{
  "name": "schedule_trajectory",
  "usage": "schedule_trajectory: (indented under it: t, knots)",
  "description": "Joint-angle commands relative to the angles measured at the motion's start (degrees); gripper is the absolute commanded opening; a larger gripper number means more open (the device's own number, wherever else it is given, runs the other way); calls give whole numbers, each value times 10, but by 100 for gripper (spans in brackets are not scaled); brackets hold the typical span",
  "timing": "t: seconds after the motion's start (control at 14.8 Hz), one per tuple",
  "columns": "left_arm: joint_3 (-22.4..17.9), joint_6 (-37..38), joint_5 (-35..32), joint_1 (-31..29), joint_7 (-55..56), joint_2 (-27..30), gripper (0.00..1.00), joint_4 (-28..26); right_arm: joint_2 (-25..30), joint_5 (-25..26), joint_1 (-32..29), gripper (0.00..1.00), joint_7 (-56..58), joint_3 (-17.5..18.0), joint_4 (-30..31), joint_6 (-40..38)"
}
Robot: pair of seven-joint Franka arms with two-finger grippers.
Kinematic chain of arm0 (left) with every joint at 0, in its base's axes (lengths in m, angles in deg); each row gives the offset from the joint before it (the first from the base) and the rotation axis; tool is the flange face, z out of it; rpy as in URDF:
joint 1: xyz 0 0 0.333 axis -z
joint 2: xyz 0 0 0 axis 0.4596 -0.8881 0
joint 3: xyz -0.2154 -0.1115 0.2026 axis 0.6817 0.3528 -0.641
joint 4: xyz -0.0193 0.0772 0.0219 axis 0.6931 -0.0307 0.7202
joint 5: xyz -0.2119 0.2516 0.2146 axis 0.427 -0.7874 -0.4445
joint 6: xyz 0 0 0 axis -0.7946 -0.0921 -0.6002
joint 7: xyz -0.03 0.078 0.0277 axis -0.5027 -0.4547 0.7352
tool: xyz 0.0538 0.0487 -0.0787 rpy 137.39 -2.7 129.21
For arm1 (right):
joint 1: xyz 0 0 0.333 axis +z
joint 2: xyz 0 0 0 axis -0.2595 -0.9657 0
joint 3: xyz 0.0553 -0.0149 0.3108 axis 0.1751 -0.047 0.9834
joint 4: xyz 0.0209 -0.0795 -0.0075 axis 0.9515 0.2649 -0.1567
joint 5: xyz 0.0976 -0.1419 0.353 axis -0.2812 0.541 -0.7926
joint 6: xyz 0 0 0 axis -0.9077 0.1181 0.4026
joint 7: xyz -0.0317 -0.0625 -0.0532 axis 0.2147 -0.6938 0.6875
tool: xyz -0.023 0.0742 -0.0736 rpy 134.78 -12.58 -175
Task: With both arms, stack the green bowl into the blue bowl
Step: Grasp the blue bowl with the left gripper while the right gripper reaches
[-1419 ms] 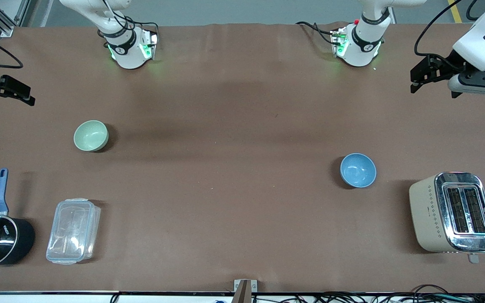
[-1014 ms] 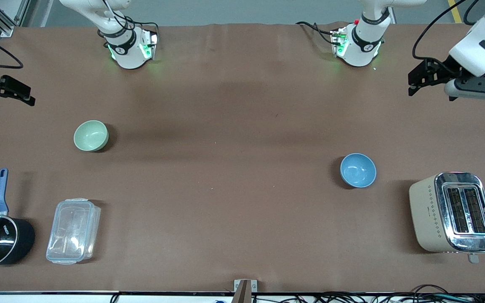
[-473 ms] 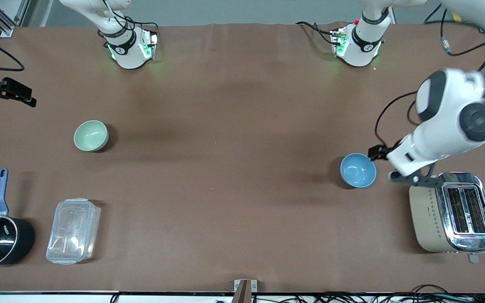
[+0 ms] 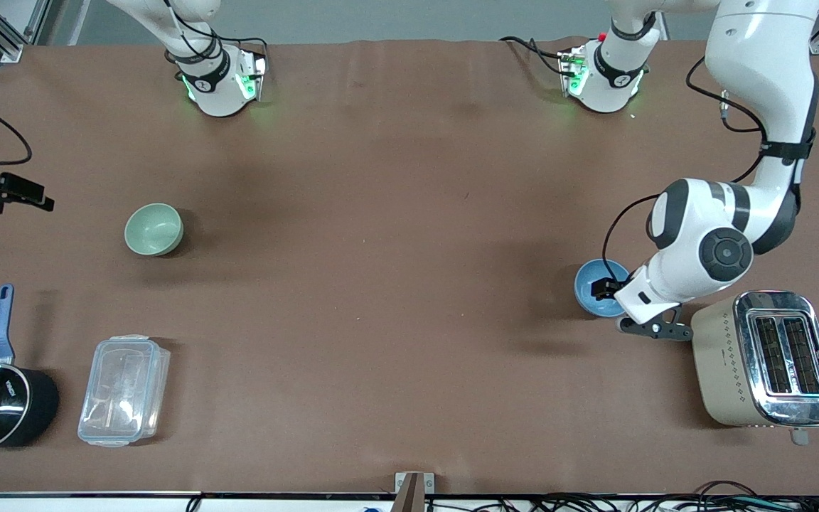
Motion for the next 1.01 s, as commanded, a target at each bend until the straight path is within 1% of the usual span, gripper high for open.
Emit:
schedule_trajectory:
  t: [0.0, 0.2, 0.41, 0.61, 0.81, 0.95]
  knots:
    - [0, -44, -14, -18, 1, 2, 100, -35, 16, -17, -26, 100, 49, 8, 113, 105]
    - [1, -53, -48, -30, 1, 0, 99, -52, 11, -17, -27, 100, 49, 8, 178, 171]
    - [1, -70, -50, -39, -1, -6, 91, -73, -35, -17, -35, 98, 49, 8, 189, 193]
    - [2, -73, -50, -41, -1, -13, 70, -78, -80, -17, -39, 97, 49, 8, 190, 220]
    - [3, -73, -49, -40, 2, -20, 42, -77, -123, -18, -45, 96, 49, 9, 192, 244]
    - [4, -73, -49, -38, 7, -21, 25, -77, -142, -26, -45, 95, 49, 9, 199, 258]
